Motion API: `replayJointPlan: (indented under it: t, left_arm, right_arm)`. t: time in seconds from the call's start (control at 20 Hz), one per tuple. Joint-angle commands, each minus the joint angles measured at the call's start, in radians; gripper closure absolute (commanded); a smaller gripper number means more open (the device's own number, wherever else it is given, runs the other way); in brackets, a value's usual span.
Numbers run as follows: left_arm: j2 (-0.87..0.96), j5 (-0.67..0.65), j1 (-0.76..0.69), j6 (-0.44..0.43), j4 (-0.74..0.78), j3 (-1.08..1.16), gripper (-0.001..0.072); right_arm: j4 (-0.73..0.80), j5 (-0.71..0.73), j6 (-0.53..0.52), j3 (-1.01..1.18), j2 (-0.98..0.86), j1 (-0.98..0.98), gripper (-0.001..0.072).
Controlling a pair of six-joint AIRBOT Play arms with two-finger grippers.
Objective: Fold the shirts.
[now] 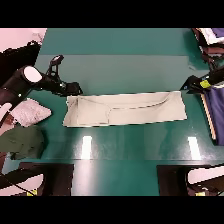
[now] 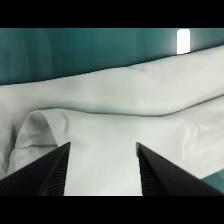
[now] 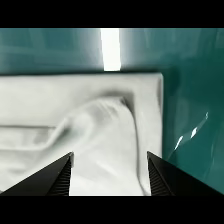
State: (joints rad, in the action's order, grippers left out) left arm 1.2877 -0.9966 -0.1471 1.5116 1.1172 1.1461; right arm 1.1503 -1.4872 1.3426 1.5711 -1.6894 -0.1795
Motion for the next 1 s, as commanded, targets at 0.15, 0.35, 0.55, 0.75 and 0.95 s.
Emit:
replayJointPlan:
  t: [0.15,0.35,0.55,0.75,0.95]
  left_arm:
    - [0.002,-0.113,0.000,0.000,0.001,0.071,0.0234]
    - [0.002,-0.102,0.000,-0.002,-0.007,0.071,0.0668]
    - [0.003,-0.082,-0.004,0.000,-0.056,0.071,0.0669]
    - [0.018,0.009,-0.111,0.008,-0.060,0.072,0.0677]
    - [0.123,0.130,-0.256,0.037,-0.117,0.089,0.0678]
  right_arm:
    - [-0.143,-0.023,-0.131,-0.191,-0.007,-0.167,0.0185]
    - [-0.164,0.027,-0.177,-0.303,-0.013,-0.194,0.0184]
    - [-0.191,0.061,-0.230,-0.356,-0.014,-0.131,0.0190]
    - [-0.191,0.068,-0.238,-0.325,-0.013,-0.066,0.0684]
    - [-0.200,-0.013,-0.237,-0.278,0.029,-0.040,0.0699]
